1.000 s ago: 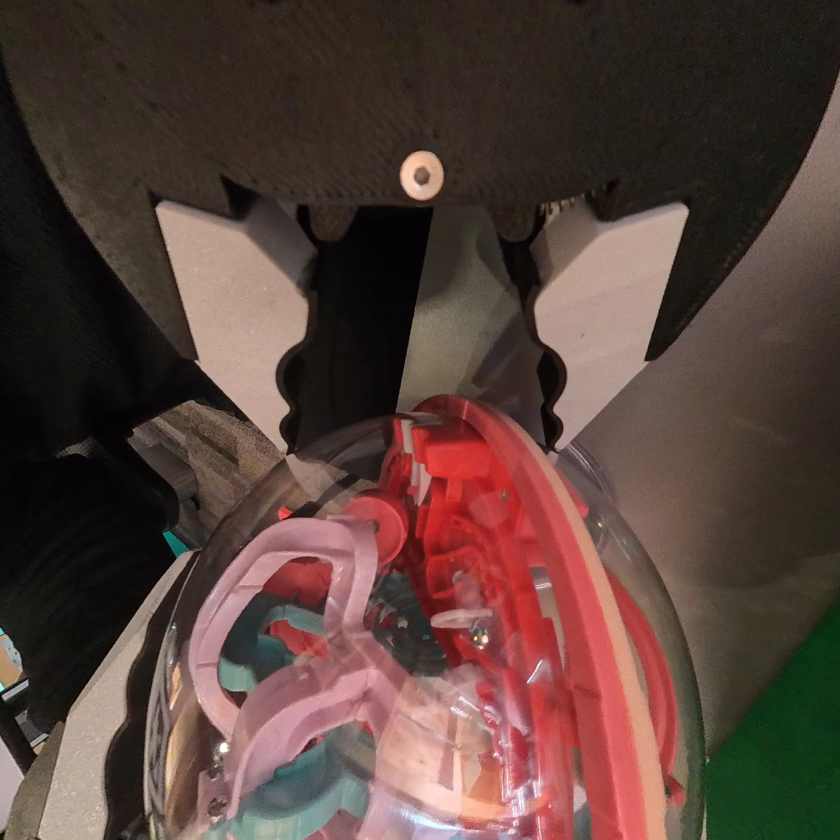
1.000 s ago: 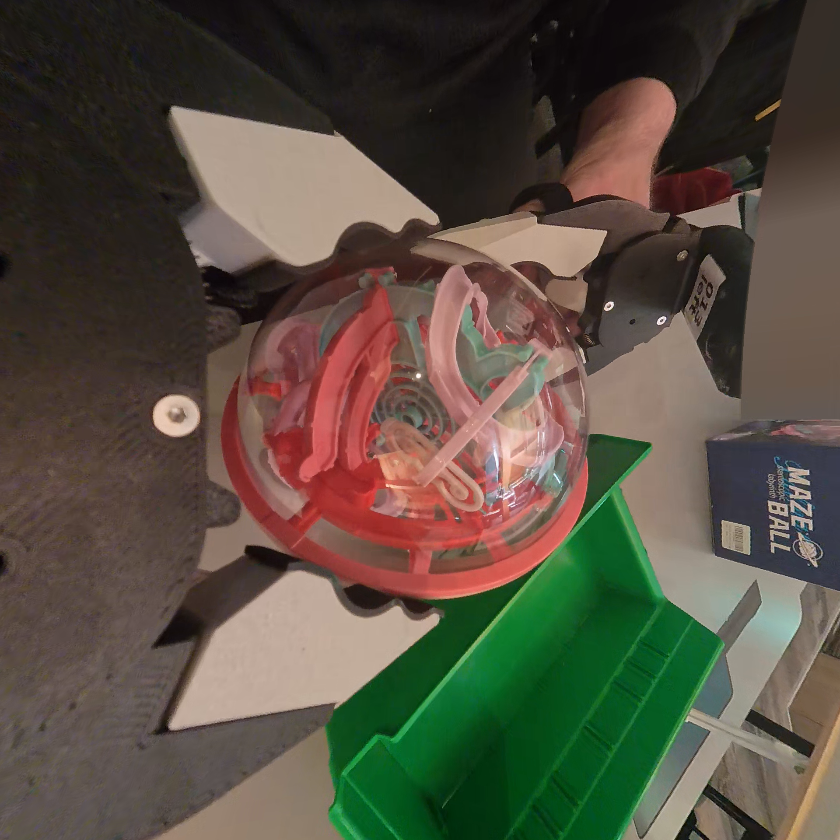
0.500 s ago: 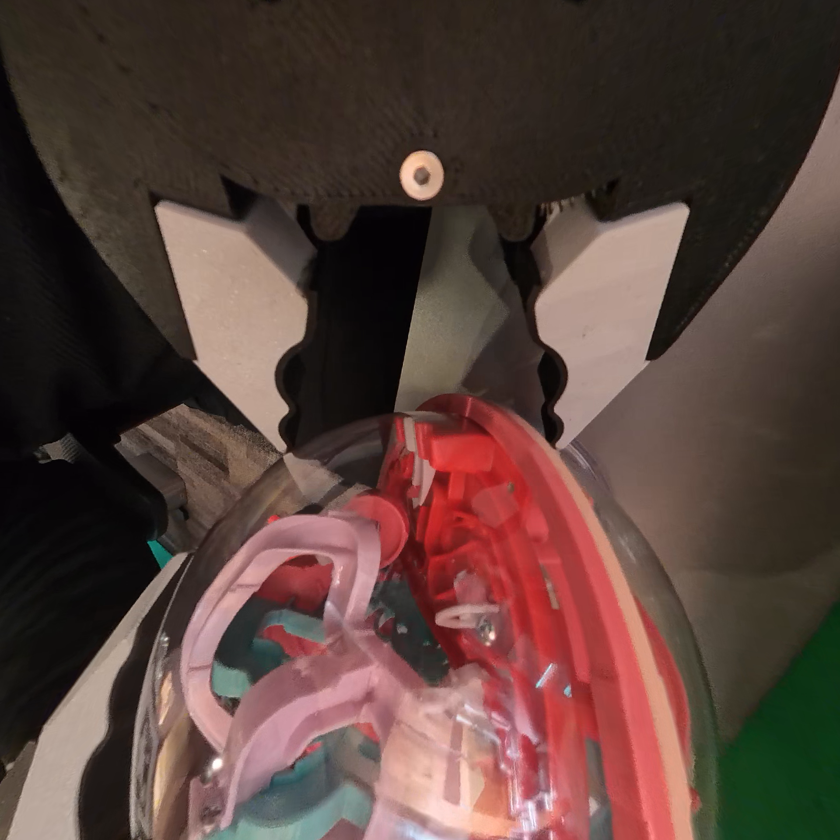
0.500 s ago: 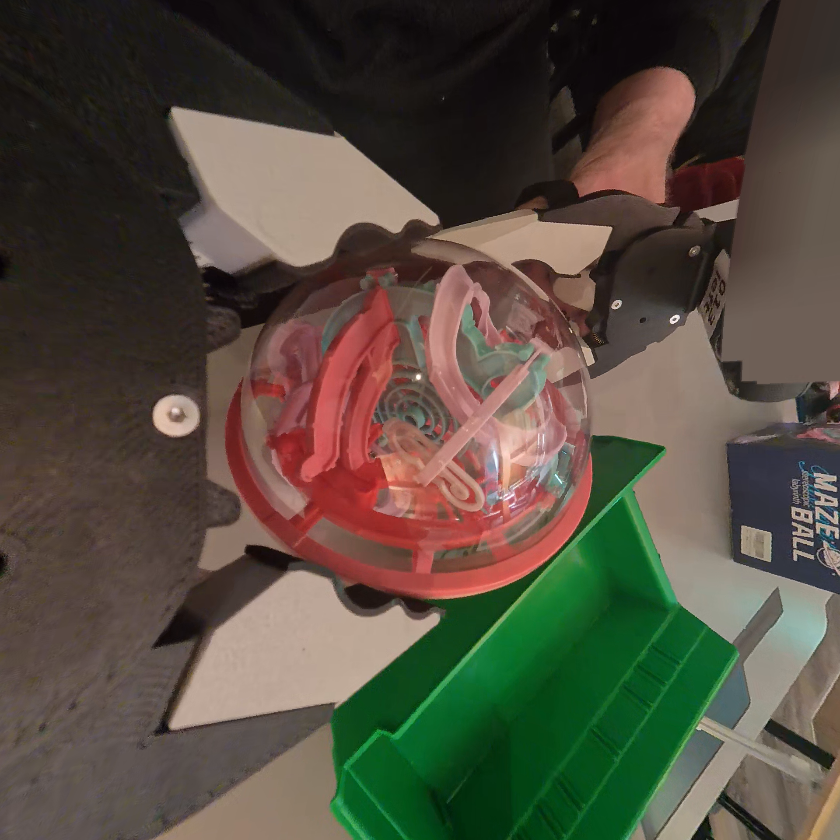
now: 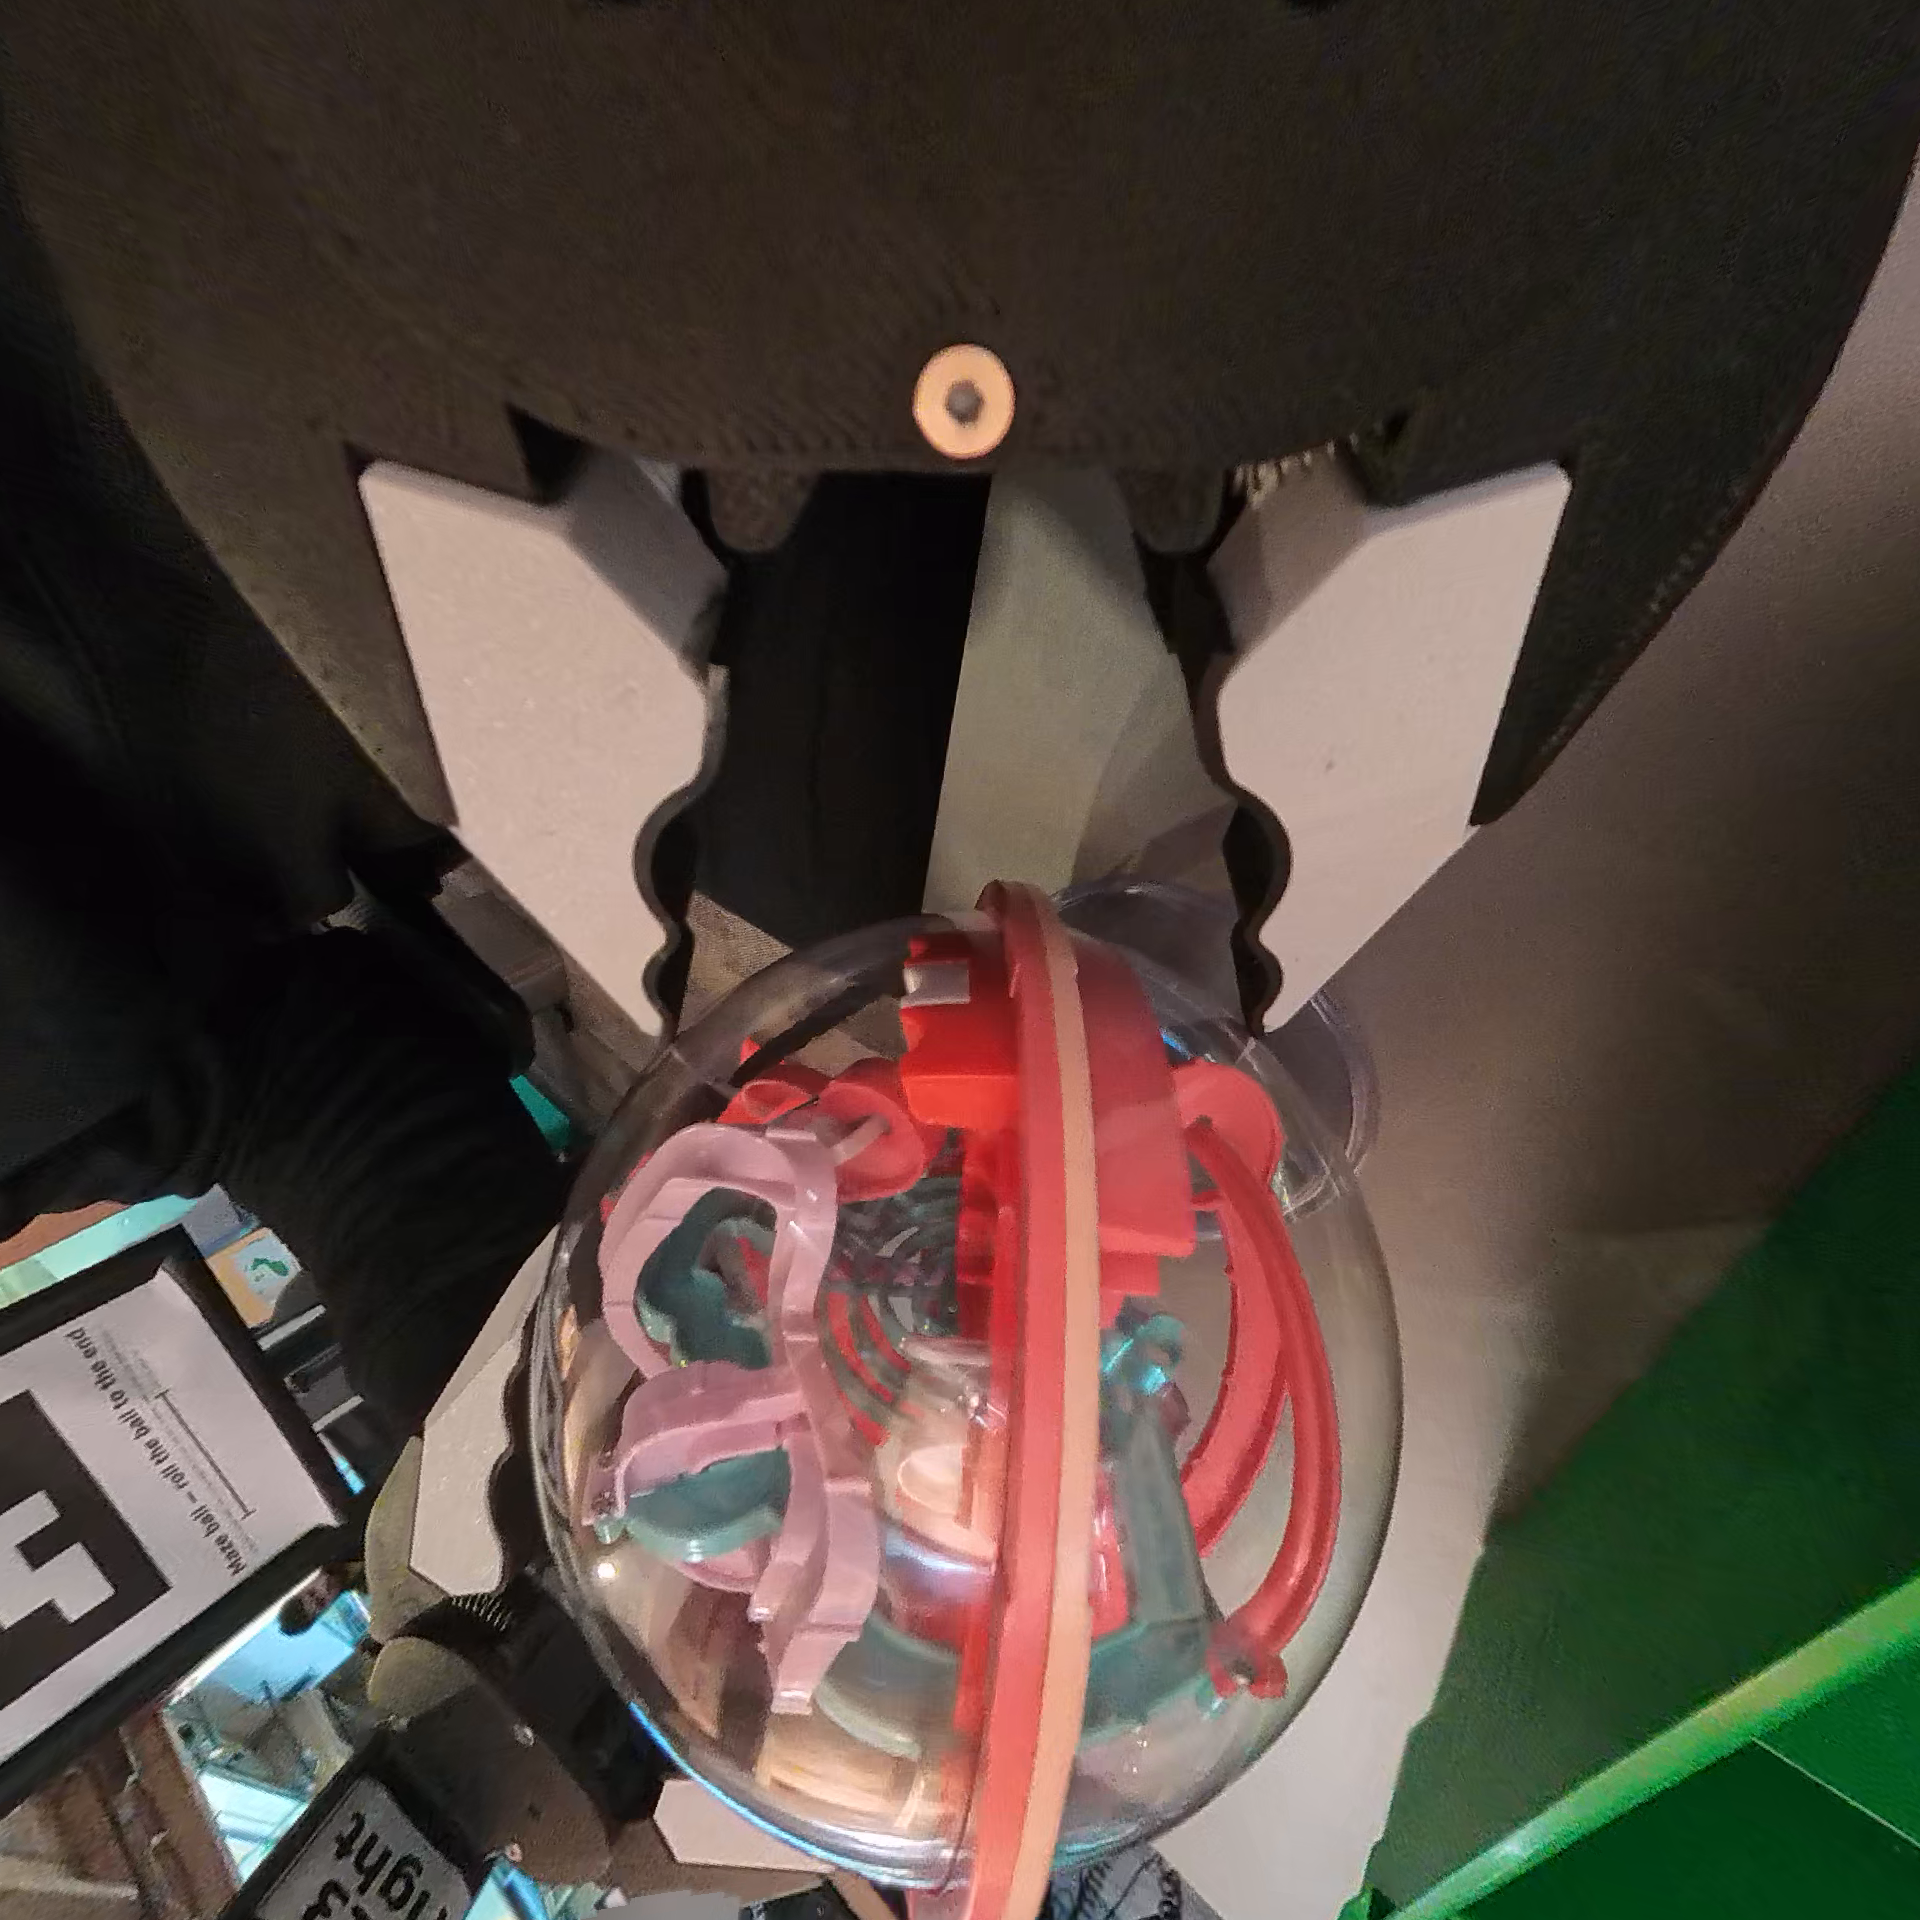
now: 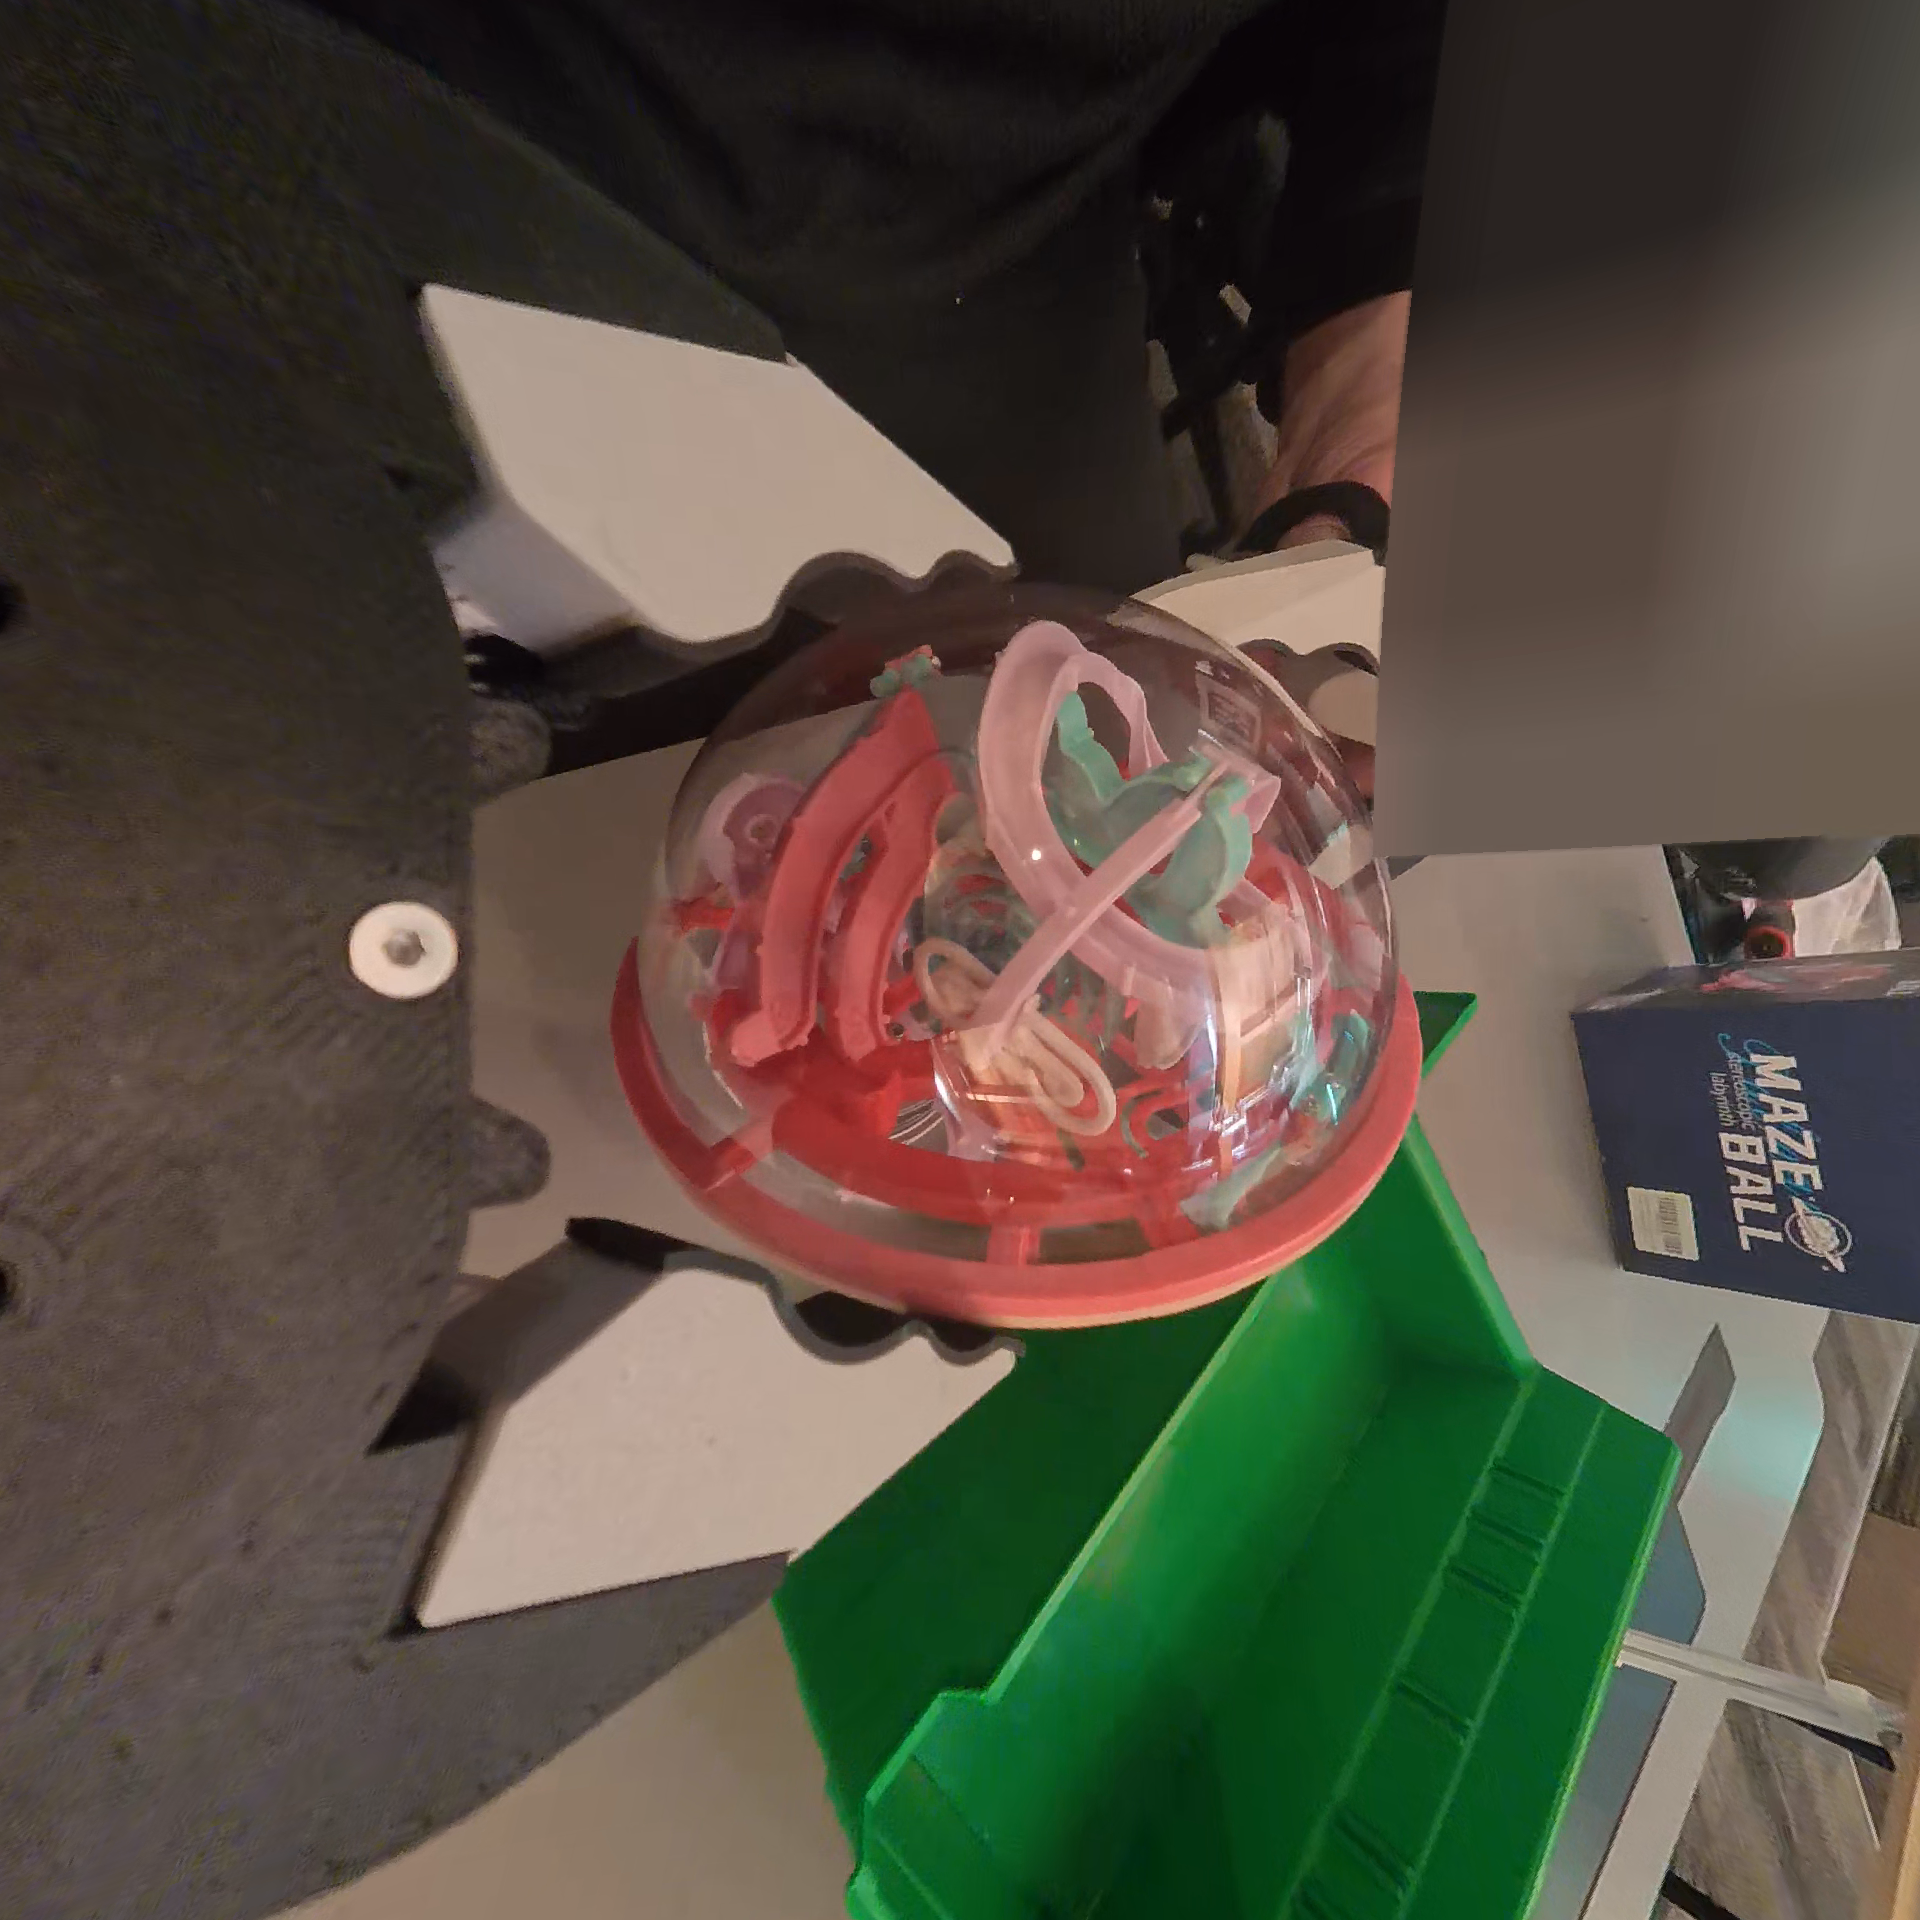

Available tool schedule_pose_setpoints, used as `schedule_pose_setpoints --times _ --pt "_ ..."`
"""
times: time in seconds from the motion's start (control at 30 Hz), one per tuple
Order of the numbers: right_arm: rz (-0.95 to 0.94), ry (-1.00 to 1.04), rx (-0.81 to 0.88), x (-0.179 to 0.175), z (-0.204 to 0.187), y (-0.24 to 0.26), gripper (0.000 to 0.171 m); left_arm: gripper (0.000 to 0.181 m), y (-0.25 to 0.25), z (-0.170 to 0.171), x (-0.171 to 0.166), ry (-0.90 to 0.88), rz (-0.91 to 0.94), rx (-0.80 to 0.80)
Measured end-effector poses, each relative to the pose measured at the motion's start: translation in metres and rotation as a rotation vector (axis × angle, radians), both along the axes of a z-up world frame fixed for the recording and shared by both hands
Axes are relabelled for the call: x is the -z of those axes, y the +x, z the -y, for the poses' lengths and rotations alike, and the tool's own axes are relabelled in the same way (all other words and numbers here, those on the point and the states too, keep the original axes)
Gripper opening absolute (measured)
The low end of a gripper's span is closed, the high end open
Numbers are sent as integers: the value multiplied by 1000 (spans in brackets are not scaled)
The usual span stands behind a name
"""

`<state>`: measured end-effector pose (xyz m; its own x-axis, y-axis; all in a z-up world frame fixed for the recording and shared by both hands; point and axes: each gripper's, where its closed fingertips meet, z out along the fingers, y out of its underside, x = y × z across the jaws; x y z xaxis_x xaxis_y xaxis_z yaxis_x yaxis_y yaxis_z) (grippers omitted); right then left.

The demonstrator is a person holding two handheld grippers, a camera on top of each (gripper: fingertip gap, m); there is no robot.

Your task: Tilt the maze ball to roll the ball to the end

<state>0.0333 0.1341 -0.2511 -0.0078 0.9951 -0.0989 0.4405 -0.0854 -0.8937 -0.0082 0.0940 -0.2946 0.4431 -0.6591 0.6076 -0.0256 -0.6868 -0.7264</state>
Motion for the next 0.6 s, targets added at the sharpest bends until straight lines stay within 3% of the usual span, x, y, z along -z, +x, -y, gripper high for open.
schedule_pose_setpoints --times 0.6 --pt "-17 56 -36 0 4 5 133 100 6 3 4 65 -87 7"
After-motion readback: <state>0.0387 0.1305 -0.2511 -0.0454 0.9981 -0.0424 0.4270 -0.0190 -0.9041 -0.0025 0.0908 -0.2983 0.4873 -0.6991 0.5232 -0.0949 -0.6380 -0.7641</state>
